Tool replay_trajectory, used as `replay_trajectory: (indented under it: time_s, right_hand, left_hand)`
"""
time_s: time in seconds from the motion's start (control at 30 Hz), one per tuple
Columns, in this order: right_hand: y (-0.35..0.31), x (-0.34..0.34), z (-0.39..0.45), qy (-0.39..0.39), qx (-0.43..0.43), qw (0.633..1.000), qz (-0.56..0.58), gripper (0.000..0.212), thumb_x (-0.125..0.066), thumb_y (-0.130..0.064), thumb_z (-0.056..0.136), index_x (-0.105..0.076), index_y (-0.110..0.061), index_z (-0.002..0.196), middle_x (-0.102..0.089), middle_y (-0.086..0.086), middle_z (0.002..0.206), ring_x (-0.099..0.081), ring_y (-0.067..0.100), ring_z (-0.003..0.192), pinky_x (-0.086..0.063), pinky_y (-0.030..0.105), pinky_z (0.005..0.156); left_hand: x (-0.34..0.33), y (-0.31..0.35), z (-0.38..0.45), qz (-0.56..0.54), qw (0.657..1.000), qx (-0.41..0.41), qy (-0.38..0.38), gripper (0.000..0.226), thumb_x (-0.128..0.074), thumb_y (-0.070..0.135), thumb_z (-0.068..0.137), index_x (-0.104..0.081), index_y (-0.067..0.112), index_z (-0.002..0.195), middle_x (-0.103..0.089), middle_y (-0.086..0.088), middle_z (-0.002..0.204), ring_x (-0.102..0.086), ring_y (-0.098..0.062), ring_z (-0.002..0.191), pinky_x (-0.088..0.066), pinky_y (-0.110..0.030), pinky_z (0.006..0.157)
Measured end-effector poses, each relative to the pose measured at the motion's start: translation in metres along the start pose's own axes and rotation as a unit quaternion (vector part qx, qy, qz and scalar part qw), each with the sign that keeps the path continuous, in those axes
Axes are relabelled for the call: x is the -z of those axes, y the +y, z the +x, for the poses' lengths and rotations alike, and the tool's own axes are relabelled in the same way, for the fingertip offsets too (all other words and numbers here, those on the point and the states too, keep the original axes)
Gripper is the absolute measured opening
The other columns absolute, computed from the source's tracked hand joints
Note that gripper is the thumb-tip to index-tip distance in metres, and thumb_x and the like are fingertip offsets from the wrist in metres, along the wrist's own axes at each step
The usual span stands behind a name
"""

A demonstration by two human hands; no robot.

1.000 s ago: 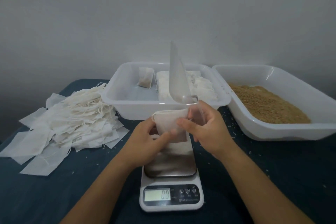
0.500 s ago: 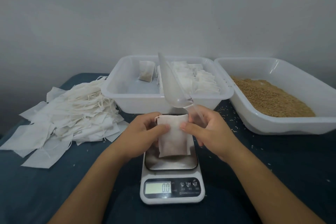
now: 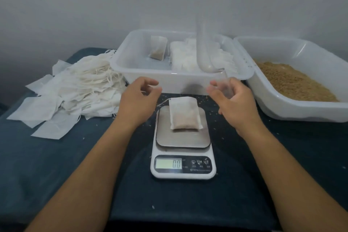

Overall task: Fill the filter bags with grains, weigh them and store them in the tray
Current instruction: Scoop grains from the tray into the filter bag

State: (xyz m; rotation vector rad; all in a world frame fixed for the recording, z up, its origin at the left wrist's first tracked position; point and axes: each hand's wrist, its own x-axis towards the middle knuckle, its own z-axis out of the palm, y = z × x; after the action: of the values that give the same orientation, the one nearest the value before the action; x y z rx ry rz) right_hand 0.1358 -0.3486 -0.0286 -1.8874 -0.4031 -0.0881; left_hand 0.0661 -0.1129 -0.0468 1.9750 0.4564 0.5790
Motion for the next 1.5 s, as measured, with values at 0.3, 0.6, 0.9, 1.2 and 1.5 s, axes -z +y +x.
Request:
replay_trajectory:
  time_s: [0.3, 0.6, 0.9, 1.2, 1.5]
  right_hand:
    - [0.006, 0.006, 0.009, 0.092, 0.031, 0.994, 0.046, 0.016, -0.074, -0.044, 0.091, -0.061, -0.037, 0.084, -0.069, -0.022, 0.091, -0.057, -0.005, 0.055, -0.046, 0.012, 0.046]
    - [0.01, 0.005, 0.009, 0.082, 0.036, 0.995, 0.039, 0.012, -0.075, -0.04, 0.091, -0.065, -0.037, 0.086, -0.07, -0.022, 0.095, -0.061, -0.005, 0.067, -0.048, 0.013, 0.047]
    - [0.012, 0.008, 0.01, 0.084, 0.03, 0.996, 0.002, 0.011, -0.073, -0.047, 0.091, -0.064, -0.041, 0.088, -0.069, -0.025, 0.096, -0.066, -0.002, 0.081, -0.053, 0.021, 0.059]
    - [0.007, 0.013, 0.008, 0.086, 0.019, 0.996, -0.008, 0.011, -0.07, -0.055, 0.088, -0.062, -0.049, 0.095, -0.067, -0.031, 0.102, -0.063, -0.009, 0.094, -0.061, 0.042, 0.076]
    - [-0.003, 0.02, 0.003, 0.103, 0.028, 0.994, -0.008, 0.016, -0.069, -0.056, 0.085, -0.062, -0.044, 0.094, -0.068, -0.024, 0.094, -0.065, -0.003, 0.087, -0.062, 0.044, 0.069]
  left_hand:
    - [0.007, -0.006, 0.013, -0.101, 0.991, 0.062, 0.069, 0.002, -0.07, 0.029, 0.093, -0.07, 0.031, 0.093, -0.062, 0.012, 0.083, -0.053, 0.012, 0.055, -0.053, -0.021, 0.062]
    - [-0.002, -0.004, 0.004, -0.02, 0.997, 0.02, -0.068, 0.008, -0.069, 0.043, 0.093, -0.07, 0.039, 0.1, -0.074, 0.012, 0.082, -0.063, 0.008, 0.063, -0.045, -0.012, 0.055]
    - [-0.017, 0.014, 0.003, -0.01, 0.985, -0.008, -0.171, 0.015, -0.075, 0.046, 0.089, -0.069, 0.041, 0.103, -0.074, 0.013, 0.083, -0.067, 0.003, 0.064, -0.046, -0.011, 0.048]
    - [0.003, 0.052, 0.006, 0.076, 0.966, -0.137, -0.204, 0.013, -0.072, 0.027, 0.092, -0.073, 0.039, 0.096, -0.067, 0.031, 0.081, -0.061, 0.006, 0.064, -0.043, -0.009, 0.063]
    - [0.047, 0.118, 0.098, 0.139, 0.968, -0.181, -0.105, 0.011, -0.068, 0.028, 0.096, -0.068, 0.035, 0.104, -0.071, 0.014, 0.091, -0.07, -0.001, 0.075, -0.053, -0.025, 0.066]
